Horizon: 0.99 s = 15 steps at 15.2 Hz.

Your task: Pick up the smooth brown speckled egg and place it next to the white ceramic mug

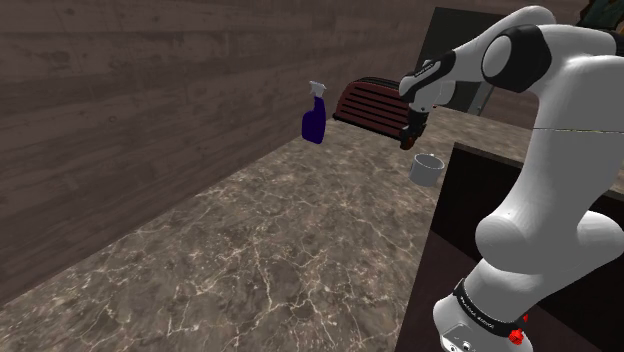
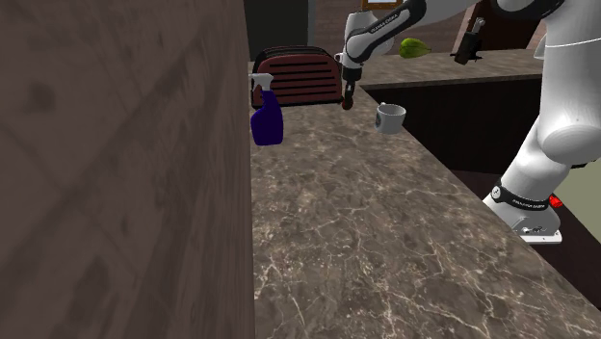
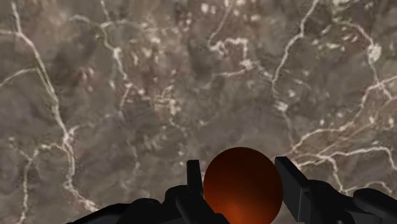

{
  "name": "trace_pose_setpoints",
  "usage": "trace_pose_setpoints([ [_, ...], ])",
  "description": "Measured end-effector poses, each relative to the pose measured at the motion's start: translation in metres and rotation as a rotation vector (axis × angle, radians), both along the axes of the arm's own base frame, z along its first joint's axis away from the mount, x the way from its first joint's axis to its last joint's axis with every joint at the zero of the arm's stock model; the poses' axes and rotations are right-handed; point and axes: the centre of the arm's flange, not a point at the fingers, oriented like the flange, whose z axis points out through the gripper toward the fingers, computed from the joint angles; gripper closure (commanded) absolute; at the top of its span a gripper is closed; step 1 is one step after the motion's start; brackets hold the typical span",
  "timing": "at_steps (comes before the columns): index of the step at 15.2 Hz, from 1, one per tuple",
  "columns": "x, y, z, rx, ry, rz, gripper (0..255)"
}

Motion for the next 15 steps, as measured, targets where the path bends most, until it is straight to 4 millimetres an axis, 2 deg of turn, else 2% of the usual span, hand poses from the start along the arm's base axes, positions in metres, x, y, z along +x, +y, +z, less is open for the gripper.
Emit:
trace_pose_setpoints([
  [5,0.000,0.000,-0.002,0.000,0.000,0.000,255],
  [6,0.000,0.000,-0.002,0.000,0.000,0.000,0],
  [12,0.000,0.000,-0.002,0.000,-0.001,0.000,0],
  [15,-0.001,0.003,0.026,-0.001,-0.001,0.000,0],
])
